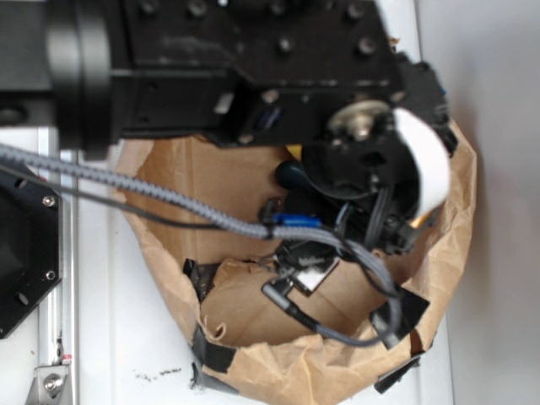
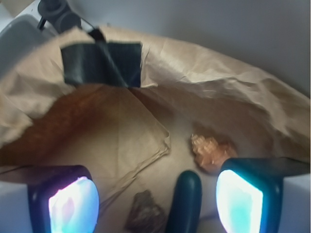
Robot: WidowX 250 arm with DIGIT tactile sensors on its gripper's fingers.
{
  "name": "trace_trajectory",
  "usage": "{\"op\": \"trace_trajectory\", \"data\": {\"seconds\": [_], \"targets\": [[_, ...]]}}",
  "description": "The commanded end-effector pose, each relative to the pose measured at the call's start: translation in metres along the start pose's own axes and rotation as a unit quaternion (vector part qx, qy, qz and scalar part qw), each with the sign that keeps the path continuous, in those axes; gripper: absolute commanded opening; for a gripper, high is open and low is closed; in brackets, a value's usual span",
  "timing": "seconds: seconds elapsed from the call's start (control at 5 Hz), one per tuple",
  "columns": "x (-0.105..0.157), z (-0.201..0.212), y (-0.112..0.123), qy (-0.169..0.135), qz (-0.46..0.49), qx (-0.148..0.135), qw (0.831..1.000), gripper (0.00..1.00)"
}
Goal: Grab the shell.
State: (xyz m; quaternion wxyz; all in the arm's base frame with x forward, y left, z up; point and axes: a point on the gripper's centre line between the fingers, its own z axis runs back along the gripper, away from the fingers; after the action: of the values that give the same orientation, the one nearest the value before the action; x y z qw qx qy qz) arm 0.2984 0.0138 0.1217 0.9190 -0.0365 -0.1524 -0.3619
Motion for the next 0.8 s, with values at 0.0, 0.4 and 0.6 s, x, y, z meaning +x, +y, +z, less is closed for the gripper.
{"op": "trace_trajectory", "data": {"seconds": [0.0,0.4,0.6], "targets": [[0.0,-0.02,-0.004,-0.015,-0.042,0.024,0.999,1.0],[0.009,-0.043,0.004,-0.006,-0.033,0.013,0.999,1.0],[0.013,-0.044,0.012,-0.01,-0.033,0.015,0.999,1.0]]}}
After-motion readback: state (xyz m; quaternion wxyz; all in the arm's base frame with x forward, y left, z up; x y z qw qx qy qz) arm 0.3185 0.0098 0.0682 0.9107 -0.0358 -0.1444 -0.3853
